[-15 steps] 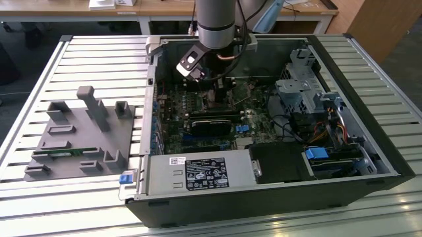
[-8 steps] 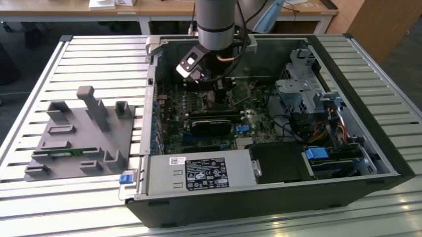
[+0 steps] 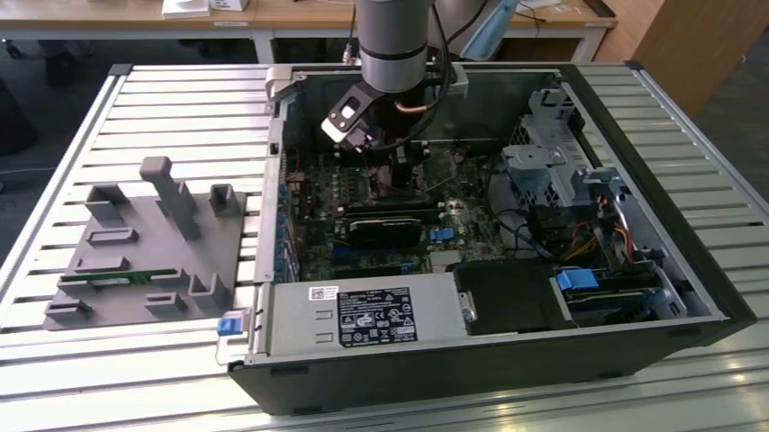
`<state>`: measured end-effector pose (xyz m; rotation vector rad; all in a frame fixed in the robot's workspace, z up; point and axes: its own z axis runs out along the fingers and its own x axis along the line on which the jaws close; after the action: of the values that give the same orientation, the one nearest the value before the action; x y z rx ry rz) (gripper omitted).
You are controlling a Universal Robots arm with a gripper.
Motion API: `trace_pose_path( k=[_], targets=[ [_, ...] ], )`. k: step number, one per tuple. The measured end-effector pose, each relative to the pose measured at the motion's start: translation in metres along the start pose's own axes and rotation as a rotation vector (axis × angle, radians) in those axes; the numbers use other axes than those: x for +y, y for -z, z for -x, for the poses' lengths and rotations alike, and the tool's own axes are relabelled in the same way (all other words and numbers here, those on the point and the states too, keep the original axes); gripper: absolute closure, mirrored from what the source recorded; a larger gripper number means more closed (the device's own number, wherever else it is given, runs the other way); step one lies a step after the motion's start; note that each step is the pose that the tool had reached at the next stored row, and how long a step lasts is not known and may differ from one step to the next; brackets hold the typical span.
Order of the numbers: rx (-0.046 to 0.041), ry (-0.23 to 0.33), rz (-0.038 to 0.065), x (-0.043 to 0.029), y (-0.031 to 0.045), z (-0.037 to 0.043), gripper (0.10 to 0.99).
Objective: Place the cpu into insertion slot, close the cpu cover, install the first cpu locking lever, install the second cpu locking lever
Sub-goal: 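Place the cpu into insertion slot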
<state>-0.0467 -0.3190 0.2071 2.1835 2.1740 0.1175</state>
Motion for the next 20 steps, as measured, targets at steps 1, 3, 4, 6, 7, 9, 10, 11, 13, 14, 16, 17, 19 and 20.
trace_pose_path(
  k=[1, 3, 4, 6, 7, 9, 10, 11, 13, 14, 16, 17, 19, 20],
  targets=[
    [0.0, 0.0, 0.0, 0.0, -0.0001, 0.0, 0.549],
    [0.0, 0.0, 0.0, 0.0, -0.0002, 0.0, 0.549],
    [0.0, 0.0, 0.0, 0.0, -0.0003, 0.0, 0.549],
    [0.0002, 0.0, 0.0, -0.0001, -0.0013, 0.0, 0.549],
    [0.0001, 0.0, 0.0, -0.0001, -0.0017, 0.0, 0.549],
    [0.0001, 0.0, 0.0, -0.0002, -0.0027, 0.0, 0.549],
    [-0.0001, -0.001, 0.0, -0.0002, -0.0032, 0.0, 0.549],
    [-0.0002, -0.002, 0.0, -0.0002, -0.0037, 0.0, 0.549],
    [-0.0003, -0.003, 0.0, 0.0005, -0.0049, 0.0001, 0.549],
    [-0.0003, -0.003, 0.0, 0.0005, -0.0055, 0.0001, 0.549],
    [-0.0003, -0.004, 0.0, 0.0004, -0.0068, 0.0001, 0.549],
    [-0.0004, -0.004, 0.0, 0.0004, -0.0074, 0.0001, 0.549],
    [-0.0004, -0.004, 0.0, 0.0002, -0.0083, 0.0001, 0.549],
    [-0.0005, -0.004, 0.0, 0.0002, -0.0085, 0.0002, 0.549]
  ],
)
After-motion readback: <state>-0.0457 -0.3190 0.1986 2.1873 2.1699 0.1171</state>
